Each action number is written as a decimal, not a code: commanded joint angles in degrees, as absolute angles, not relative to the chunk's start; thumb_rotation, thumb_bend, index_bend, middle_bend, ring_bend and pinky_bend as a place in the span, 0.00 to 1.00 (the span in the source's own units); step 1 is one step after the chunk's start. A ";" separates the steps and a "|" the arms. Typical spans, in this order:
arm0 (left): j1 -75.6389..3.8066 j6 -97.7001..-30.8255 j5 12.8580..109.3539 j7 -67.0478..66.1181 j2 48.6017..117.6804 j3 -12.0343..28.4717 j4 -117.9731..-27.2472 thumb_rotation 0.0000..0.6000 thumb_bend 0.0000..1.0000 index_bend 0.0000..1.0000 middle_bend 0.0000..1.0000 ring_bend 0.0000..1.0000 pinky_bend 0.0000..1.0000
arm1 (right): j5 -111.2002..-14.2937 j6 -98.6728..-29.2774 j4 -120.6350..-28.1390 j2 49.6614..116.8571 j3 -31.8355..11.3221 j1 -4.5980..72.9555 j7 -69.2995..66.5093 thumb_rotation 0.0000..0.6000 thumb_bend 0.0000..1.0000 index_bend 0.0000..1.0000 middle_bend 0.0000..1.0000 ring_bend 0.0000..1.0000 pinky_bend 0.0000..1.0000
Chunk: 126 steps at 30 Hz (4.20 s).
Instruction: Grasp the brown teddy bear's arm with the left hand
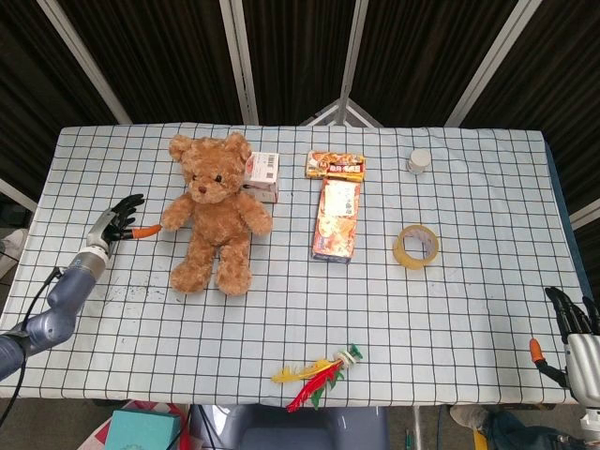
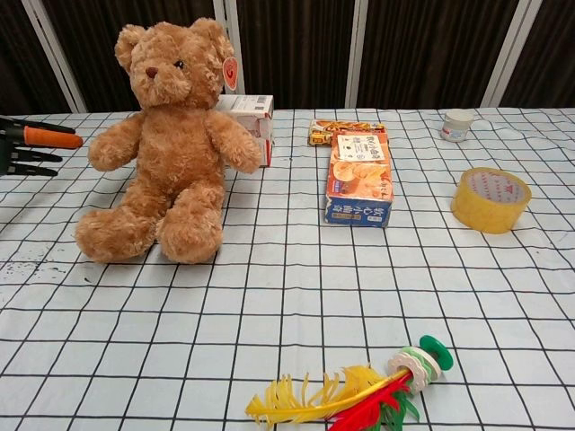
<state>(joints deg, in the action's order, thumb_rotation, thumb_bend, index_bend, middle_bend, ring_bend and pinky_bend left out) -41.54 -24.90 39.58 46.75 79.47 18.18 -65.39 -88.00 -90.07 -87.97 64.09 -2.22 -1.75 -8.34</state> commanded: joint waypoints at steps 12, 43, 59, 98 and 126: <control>-45.80 -23.02 37.36 42.34 86.54 21.80 -60.59 1.00 0.22 0.21 0.21 0.00 0.01 | -86.47 -88.82 -86.62 64.24 -2.52 -1.68 -10.36 1.00 0.42 0.03 0.11 0.19 0.04; -45.78 -30.18 29.98 33.46 90.04 24.93 -61.08 1.00 0.51 0.46 0.42 0.00 0.02 | -85.77 -88.61 -86.71 64.01 -2.67 -2.07 -11.02 1.00 0.42 0.03 0.11 0.19 0.04; -47.63 -32.91 16.48 26.19 90.00 25.72 -61.75 1.00 0.56 0.48 0.44 0.00 0.02 | -85.48 -88.09 -86.96 64.09 -2.59 -2.12 -11.46 1.00 0.42 0.03 0.11 0.19 0.04; -48.45 -34.78 12.88 18.07 89.84 27.34 -65.09 1.00 0.55 0.48 0.44 0.00 0.02 | -85.42 -87.62 -86.86 63.95 -2.63 -2.08 -12.55 1.00 0.42 0.03 0.11 0.19 0.04; -48.11 -33.78 10.63 14.44 90.64 27.16 -63.95 1.00 0.29 0.28 0.27 0.00 0.01 | -85.58 -87.75 -87.02 63.73 -2.57 -2.21 -12.82 1.00 0.42 0.03 0.11 0.19 0.04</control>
<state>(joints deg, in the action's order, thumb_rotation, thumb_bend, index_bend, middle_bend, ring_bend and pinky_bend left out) -48.39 -34.55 10.11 14.49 90.67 27.29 -64.13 -85.58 -87.75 -87.02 63.73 -2.57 -2.22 -12.82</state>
